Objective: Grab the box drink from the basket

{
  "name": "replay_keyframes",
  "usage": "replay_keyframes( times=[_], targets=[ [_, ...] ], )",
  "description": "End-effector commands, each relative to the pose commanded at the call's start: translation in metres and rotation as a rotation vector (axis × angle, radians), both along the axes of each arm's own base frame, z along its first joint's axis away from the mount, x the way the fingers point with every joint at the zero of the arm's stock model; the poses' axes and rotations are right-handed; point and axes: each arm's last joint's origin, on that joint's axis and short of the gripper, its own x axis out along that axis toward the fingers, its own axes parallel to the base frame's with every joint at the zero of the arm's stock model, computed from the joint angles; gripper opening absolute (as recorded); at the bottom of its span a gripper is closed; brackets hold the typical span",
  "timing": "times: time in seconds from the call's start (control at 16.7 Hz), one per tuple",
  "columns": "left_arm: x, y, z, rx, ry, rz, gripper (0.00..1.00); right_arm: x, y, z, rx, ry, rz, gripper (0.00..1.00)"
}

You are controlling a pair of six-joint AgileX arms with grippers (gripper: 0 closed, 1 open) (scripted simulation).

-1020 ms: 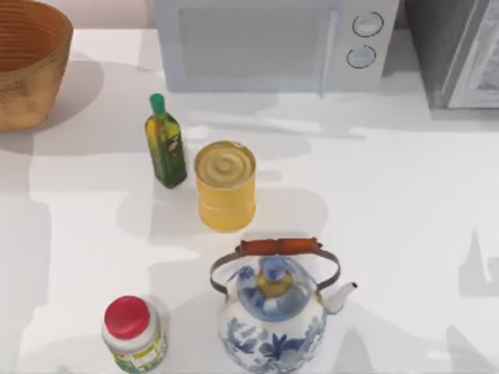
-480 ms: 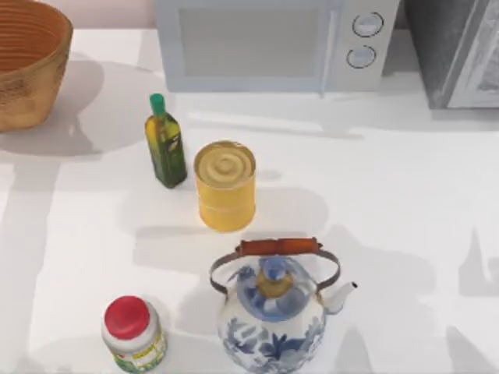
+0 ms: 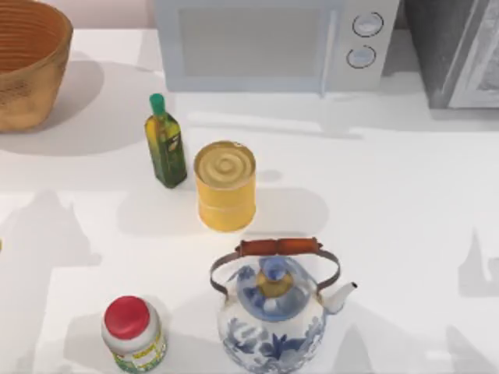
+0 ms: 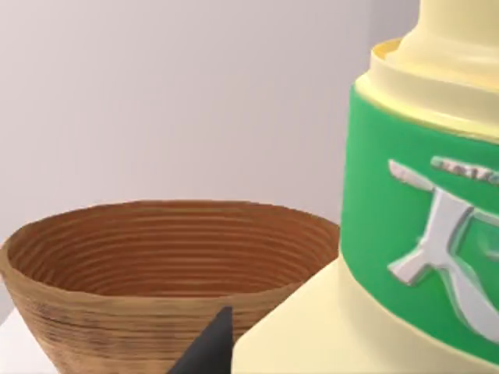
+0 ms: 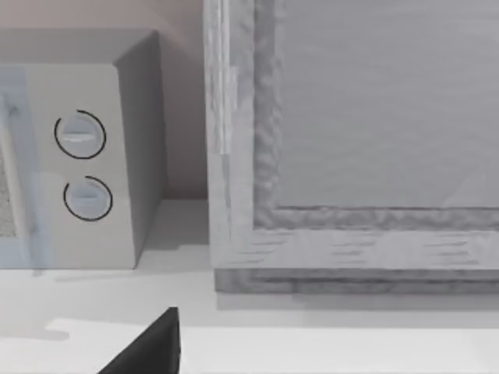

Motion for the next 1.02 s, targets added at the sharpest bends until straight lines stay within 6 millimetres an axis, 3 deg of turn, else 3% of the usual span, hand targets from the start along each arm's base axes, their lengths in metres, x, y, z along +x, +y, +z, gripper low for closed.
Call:
replay_keyframes(
  times=[0.18,0.36,0.78,1.02],
  targets=[
    [-0.007,-0.002,-0.039,-0.001,0.029,0.002,0.00,0.000,0.000,0.000,0.000,0.000,0.000,1.00],
    [-0.008,-0.003,-0.058,-0.001,0.050,0.003,0.00,0.000,0.000,0.000,0.000,0.000,0.000,1.00],
    [-0.007,-0.003,-0.058,0.000,0.057,0.014,0.00,0.000,0.000,0.000,0.000,0.000,0.000,1.00],
    [0.000,-0.004,-0.052,-0.003,0.058,0.104,0.00,0.000,0.000,0.000,0.000,0.000,0.000,1.00]
  ],
)
